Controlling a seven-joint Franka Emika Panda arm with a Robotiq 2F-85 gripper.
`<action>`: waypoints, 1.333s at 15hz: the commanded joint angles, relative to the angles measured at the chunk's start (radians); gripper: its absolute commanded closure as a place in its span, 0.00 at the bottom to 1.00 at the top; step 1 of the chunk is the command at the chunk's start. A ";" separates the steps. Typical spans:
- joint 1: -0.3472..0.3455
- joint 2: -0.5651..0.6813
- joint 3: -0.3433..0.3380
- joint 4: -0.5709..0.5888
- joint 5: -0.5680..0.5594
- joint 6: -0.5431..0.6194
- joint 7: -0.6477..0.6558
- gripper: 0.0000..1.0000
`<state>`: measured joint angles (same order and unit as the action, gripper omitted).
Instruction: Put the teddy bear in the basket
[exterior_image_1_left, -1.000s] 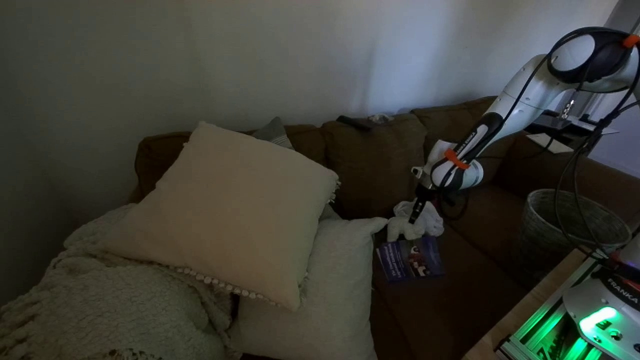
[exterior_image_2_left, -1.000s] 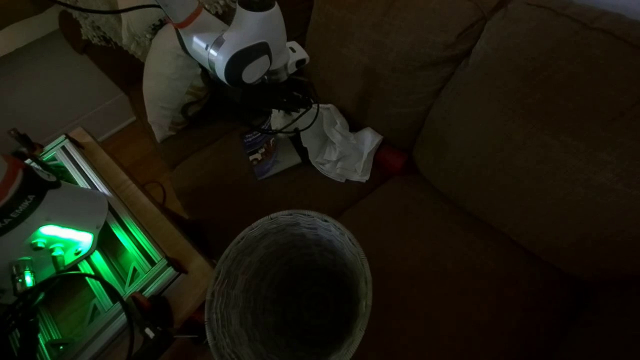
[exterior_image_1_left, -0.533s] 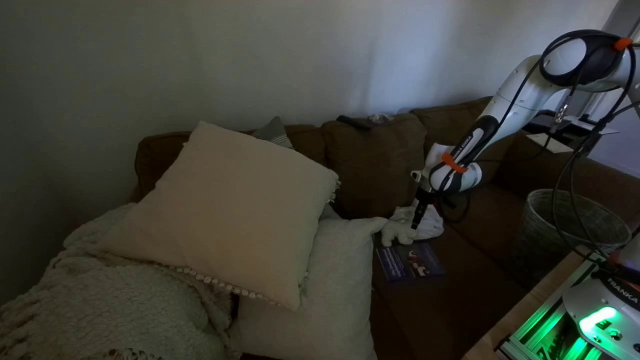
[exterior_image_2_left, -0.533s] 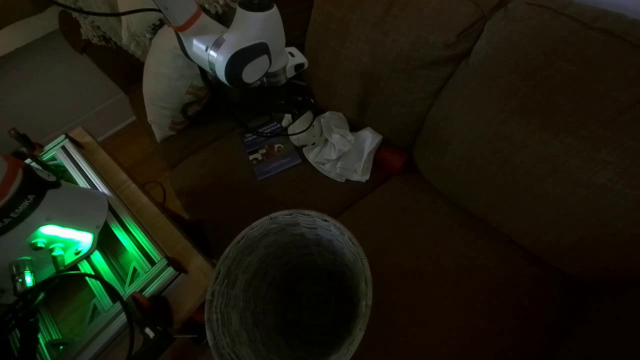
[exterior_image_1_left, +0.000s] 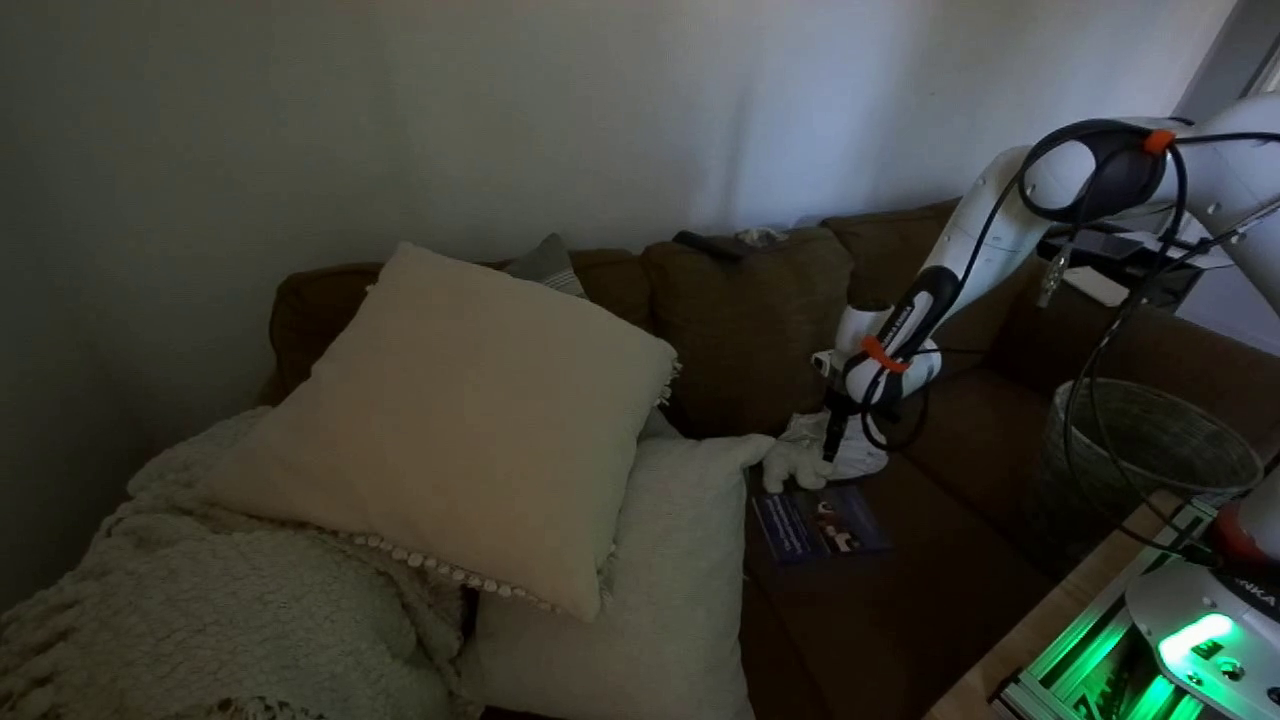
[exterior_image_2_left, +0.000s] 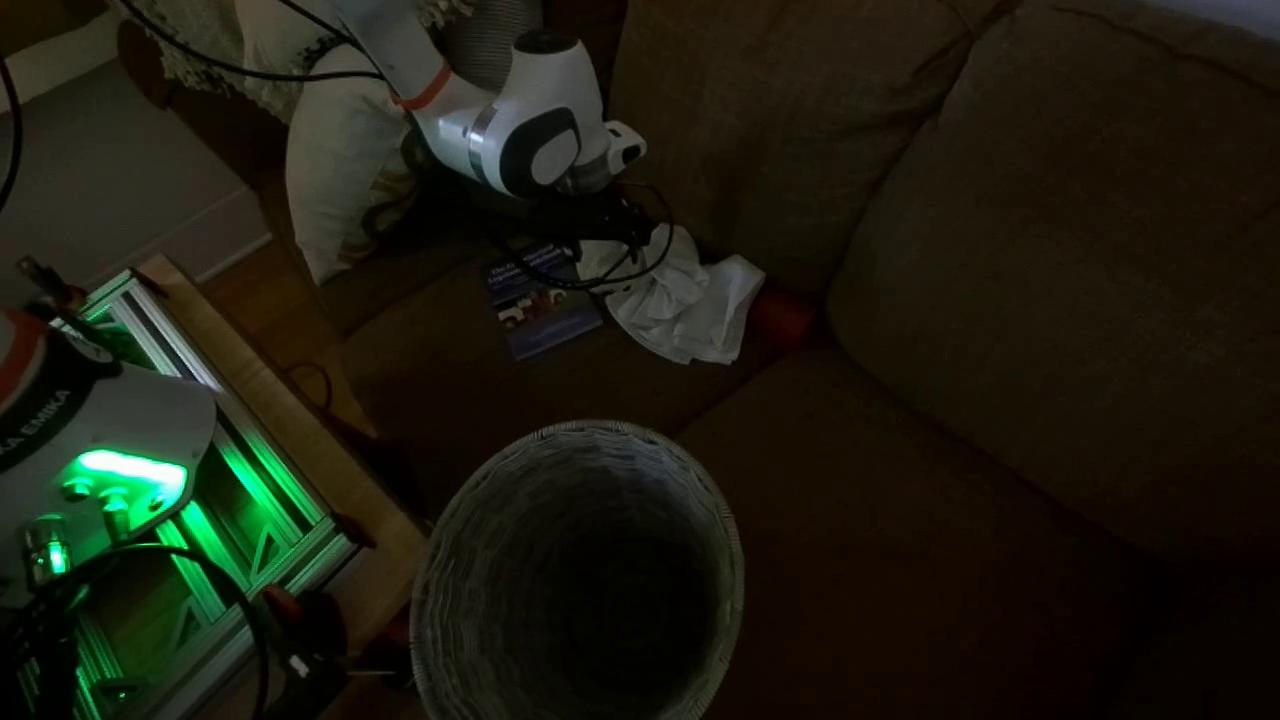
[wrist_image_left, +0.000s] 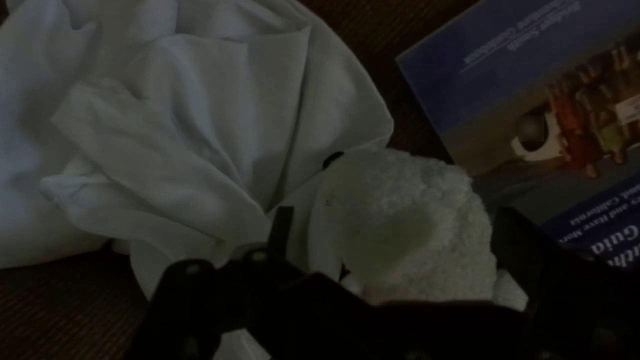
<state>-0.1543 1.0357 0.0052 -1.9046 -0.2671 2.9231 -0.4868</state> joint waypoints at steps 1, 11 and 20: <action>-0.033 0.123 0.031 0.129 -0.016 -0.011 -0.018 0.13; -0.041 0.077 0.075 0.080 -0.016 -0.077 -0.026 0.92; 0.152 -0.254 -0.043 -0.349 -0.063 0.130 0.139 0.95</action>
<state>-0.1394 0.9407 0.0946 -2.0591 -0.3098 2.9243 -0.5141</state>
